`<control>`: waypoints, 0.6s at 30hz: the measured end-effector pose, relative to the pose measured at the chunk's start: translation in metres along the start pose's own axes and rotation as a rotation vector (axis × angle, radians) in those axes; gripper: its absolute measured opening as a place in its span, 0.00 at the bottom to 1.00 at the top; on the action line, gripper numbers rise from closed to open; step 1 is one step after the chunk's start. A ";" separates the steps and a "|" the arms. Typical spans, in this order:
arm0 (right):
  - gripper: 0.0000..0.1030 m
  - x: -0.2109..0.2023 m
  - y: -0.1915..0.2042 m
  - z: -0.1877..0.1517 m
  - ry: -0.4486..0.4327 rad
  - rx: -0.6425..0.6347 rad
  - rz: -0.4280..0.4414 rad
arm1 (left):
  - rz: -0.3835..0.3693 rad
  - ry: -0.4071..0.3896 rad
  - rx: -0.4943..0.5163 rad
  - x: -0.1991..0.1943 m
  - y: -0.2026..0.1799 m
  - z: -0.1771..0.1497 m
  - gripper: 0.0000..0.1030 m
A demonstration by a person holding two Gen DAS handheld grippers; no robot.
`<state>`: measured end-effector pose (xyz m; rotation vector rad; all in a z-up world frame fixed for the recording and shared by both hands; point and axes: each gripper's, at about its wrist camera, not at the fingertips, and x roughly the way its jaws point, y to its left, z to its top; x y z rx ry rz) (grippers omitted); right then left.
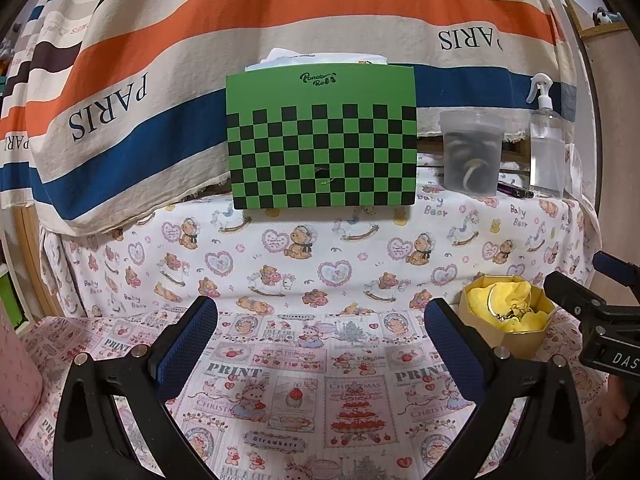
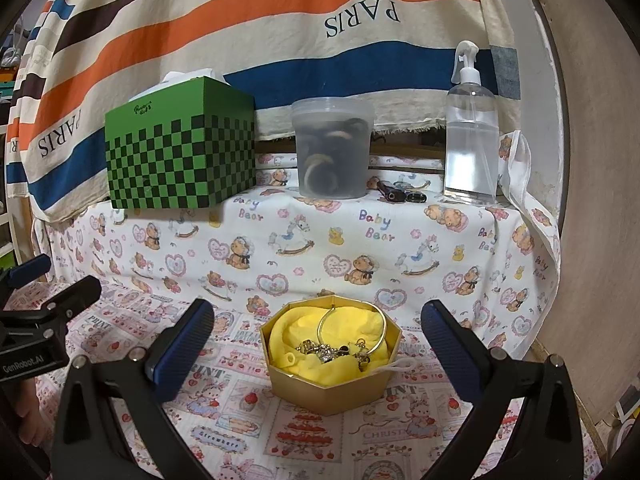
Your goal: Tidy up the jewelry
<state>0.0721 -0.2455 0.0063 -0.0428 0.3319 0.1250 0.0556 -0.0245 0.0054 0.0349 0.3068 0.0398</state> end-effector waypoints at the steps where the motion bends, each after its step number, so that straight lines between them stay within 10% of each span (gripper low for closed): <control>1: 1.00 -0.001 0.000 0.000 -0.001 0.000 -0.001 | -0.001 0.000 0.000 0.000 0.000 0.000 1.00; 18: 1.00 0.000 0.001 0.000 0.002 -0.006 0.006 | -0.004 0.001 0.005 0.000 -0.002 0.000 1.00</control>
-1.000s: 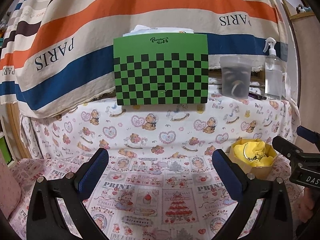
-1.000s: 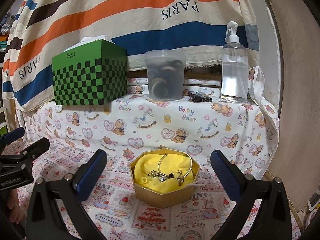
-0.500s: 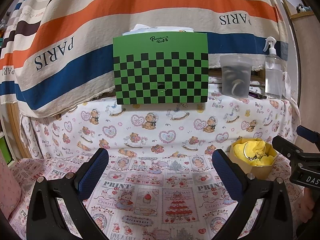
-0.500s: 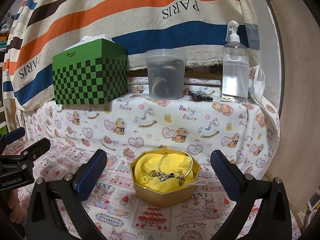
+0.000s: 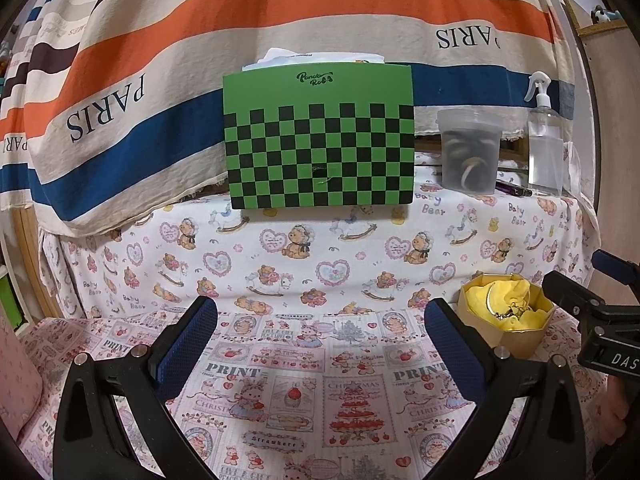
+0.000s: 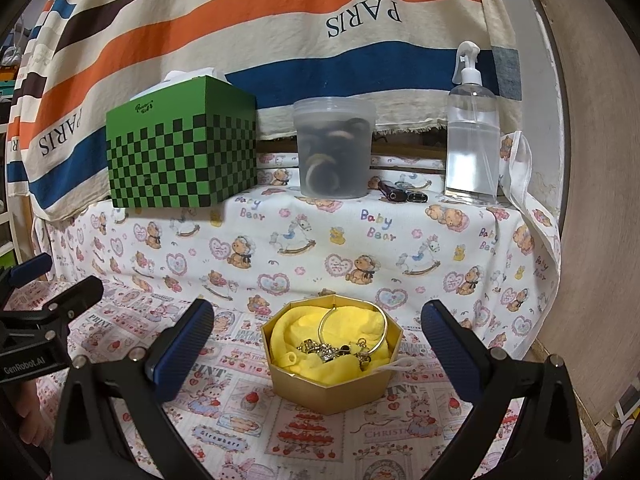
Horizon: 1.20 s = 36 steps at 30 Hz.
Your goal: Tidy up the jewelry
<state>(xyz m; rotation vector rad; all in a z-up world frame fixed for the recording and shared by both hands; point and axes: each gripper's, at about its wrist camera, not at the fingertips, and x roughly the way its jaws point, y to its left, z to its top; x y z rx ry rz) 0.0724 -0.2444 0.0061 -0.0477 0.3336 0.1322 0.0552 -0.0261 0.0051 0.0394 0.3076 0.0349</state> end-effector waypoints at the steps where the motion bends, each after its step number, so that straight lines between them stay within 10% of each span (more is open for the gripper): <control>1: 1.00 0.000 0.000 0.000 0.000 -0.001 0.001 | -0.001 0.000 0.000 0.000 0.000 0.000 1.00; 36: 1.00 0.001 -0.002 0.000 0.002 0.005 0.000 | -0.003 0.006 -0.009 0.001 0.003 0.000 1.00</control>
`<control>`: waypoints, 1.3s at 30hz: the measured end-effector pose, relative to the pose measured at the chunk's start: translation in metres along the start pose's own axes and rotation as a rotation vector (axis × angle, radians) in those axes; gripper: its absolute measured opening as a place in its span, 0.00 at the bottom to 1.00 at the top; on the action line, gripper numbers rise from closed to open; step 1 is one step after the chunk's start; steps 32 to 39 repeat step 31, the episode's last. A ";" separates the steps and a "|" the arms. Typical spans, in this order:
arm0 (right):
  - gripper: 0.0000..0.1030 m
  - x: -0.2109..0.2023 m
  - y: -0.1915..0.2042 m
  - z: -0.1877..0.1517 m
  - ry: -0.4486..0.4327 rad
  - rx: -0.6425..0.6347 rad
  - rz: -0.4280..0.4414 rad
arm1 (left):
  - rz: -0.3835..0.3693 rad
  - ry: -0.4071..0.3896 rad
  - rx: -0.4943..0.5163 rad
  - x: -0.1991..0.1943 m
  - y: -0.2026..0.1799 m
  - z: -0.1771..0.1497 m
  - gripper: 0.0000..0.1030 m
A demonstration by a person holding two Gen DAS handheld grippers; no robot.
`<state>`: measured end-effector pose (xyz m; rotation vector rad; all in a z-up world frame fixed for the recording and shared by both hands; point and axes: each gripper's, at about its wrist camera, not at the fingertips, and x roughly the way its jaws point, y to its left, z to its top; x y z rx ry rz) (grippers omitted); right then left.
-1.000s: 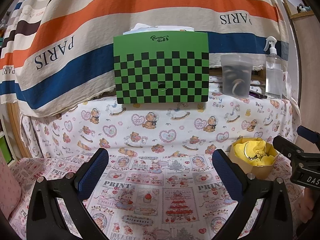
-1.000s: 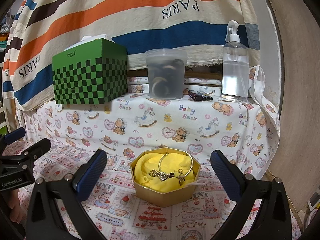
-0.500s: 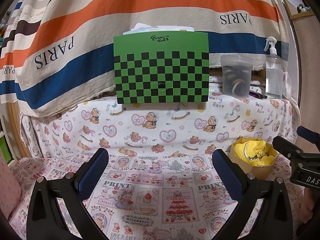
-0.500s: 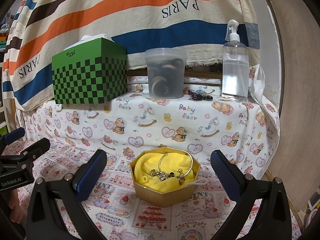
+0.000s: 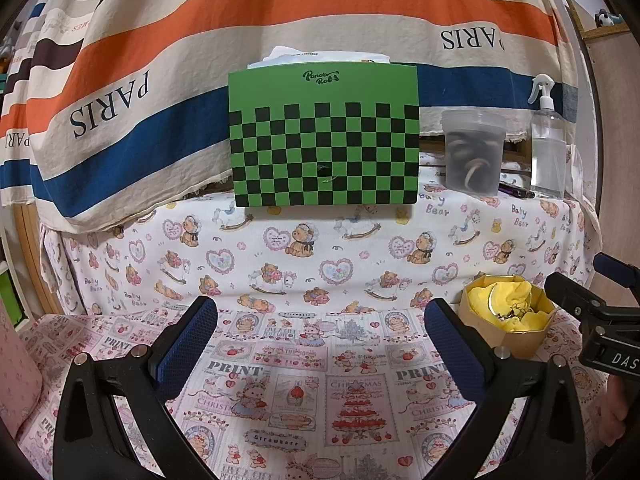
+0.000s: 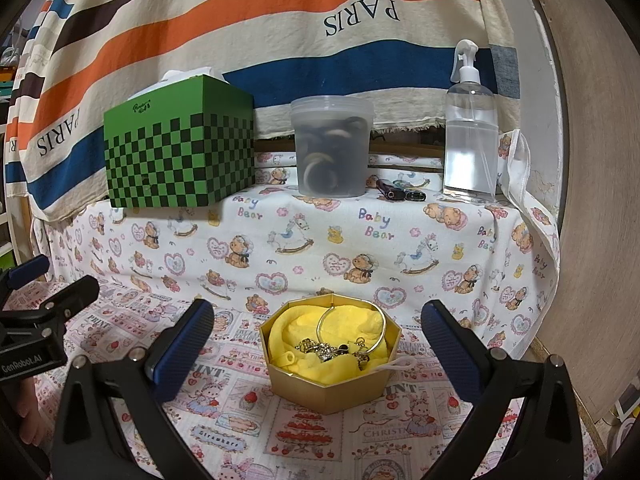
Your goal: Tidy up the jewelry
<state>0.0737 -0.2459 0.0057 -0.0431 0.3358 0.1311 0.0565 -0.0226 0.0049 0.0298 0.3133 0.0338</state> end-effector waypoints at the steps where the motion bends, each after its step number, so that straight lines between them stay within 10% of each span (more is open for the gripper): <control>1: 1.00 0.000 0.000 0.000 0.000 0.000 0.000 | 0.000 0.000 0.000 0.000 0.000 0.000 1.00; 39: 1.00 0.001 -0.001 -0.001 0.010 0.004 0.002 | 0.051 0.000 -0.036 -0.002 0.001 -0.001 1.00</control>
